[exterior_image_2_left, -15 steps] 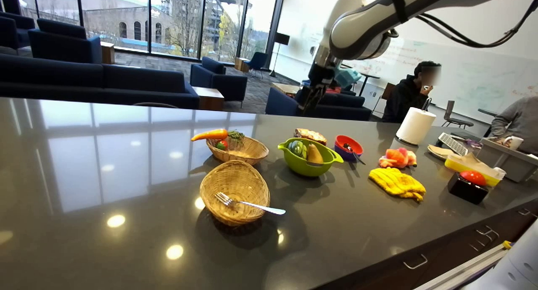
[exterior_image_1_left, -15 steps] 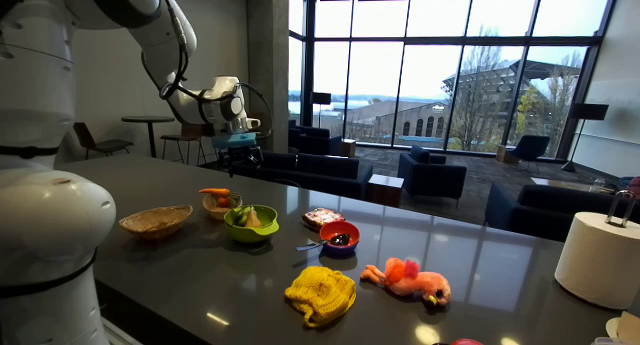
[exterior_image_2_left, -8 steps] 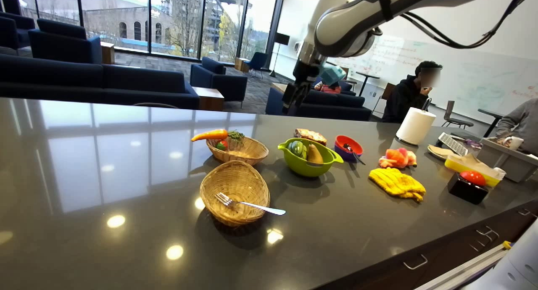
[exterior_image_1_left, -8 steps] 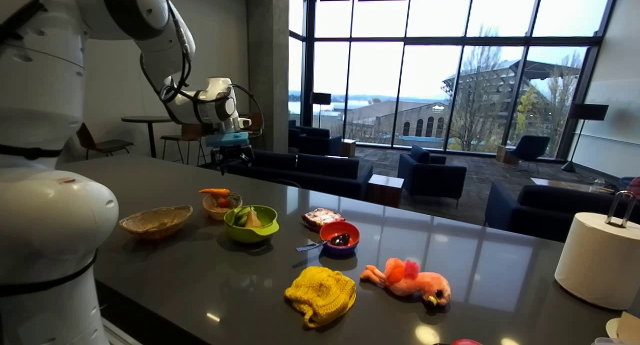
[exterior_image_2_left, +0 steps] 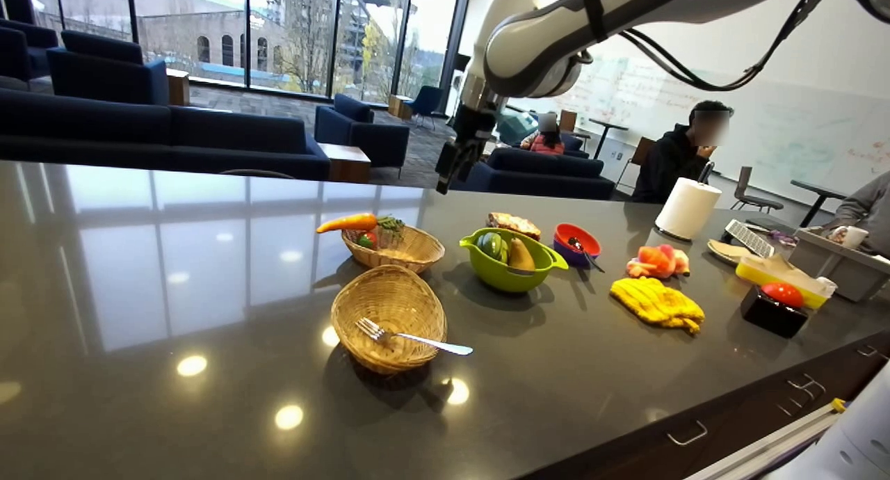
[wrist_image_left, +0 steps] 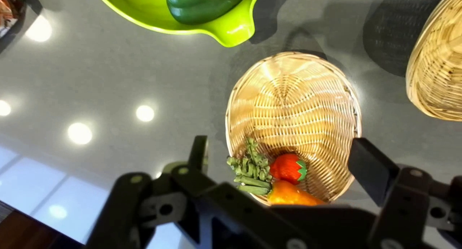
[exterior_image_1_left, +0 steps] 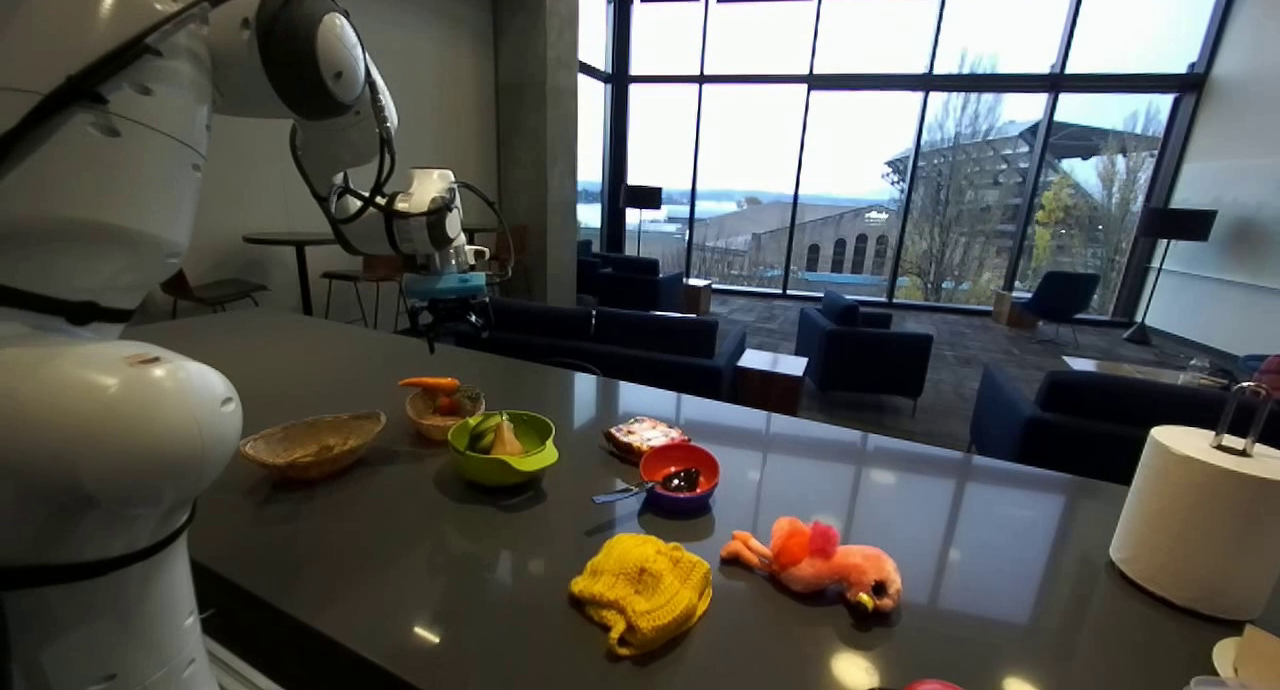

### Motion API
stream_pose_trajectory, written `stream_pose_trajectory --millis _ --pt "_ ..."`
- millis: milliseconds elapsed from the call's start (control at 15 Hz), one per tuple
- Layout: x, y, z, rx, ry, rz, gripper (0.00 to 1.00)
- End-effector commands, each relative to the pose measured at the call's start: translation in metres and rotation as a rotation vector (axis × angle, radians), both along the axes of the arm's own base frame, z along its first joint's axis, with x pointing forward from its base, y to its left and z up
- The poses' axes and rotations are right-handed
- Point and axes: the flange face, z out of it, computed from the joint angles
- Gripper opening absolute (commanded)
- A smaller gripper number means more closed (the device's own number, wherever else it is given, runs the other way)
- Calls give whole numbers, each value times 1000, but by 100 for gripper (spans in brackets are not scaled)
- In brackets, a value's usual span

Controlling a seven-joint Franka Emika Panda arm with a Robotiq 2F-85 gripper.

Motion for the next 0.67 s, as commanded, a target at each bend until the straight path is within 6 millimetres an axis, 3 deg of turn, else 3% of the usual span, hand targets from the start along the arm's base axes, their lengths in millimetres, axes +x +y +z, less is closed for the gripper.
stream_pose_trajectory --millis 0,600 --pt "19 20 -6 -6 15 40 100" --pt "57 56 -36 8 43 166 100"
